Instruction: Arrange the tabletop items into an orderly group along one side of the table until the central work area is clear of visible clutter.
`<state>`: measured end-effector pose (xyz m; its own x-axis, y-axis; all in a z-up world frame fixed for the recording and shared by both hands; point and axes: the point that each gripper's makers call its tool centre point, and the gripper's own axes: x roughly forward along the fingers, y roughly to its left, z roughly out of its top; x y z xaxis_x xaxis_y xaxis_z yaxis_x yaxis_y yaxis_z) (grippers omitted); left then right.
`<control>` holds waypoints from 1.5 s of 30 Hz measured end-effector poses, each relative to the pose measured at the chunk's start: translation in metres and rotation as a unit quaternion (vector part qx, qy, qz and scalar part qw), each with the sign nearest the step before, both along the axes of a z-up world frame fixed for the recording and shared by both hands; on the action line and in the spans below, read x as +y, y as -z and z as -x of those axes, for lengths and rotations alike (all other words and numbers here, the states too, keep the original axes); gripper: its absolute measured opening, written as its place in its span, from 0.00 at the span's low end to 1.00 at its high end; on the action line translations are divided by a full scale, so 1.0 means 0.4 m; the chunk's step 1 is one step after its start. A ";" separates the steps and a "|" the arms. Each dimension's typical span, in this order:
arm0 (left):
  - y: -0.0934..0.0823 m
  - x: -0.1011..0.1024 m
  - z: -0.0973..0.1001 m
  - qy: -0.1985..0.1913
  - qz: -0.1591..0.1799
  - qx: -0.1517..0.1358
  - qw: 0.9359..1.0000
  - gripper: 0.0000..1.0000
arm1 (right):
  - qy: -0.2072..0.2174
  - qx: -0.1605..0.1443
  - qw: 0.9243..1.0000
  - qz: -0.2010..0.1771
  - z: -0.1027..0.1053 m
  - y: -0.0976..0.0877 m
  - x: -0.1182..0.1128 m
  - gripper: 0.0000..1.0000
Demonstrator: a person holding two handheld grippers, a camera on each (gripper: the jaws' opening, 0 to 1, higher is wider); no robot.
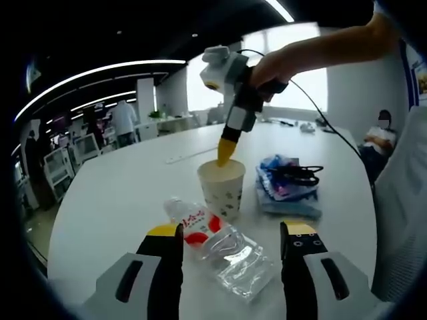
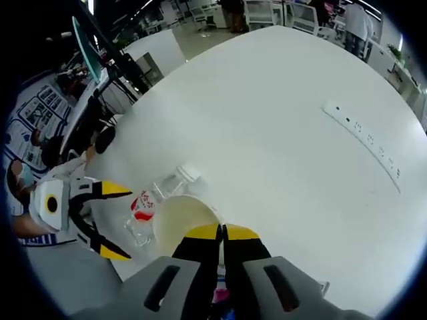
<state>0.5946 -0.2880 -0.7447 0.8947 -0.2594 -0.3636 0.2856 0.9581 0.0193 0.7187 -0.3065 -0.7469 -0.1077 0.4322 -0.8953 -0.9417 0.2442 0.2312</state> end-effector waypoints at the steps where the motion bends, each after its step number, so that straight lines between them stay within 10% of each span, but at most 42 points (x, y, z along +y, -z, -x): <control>1: 0.000 0.000 0.001 0.000 0.001 0.000 1.000 0.55 | 0.000 0.000 1.000 0.000 0.001 0.000 0.000 0.00; 30: -0.003 -0.014 -0.001 0.003 0.010 0.000 1.000 0.56 | -0.012 -0.016 1.000 -0.018 -0.011 -0.018 0.005 0.10; 45: -0.022 0.014 0.000 -0.010 0.024 0.012 1.000 0.63 | -0.009 -0.038 0.995 -0.091 0.024 -0.056 -0.018 0.43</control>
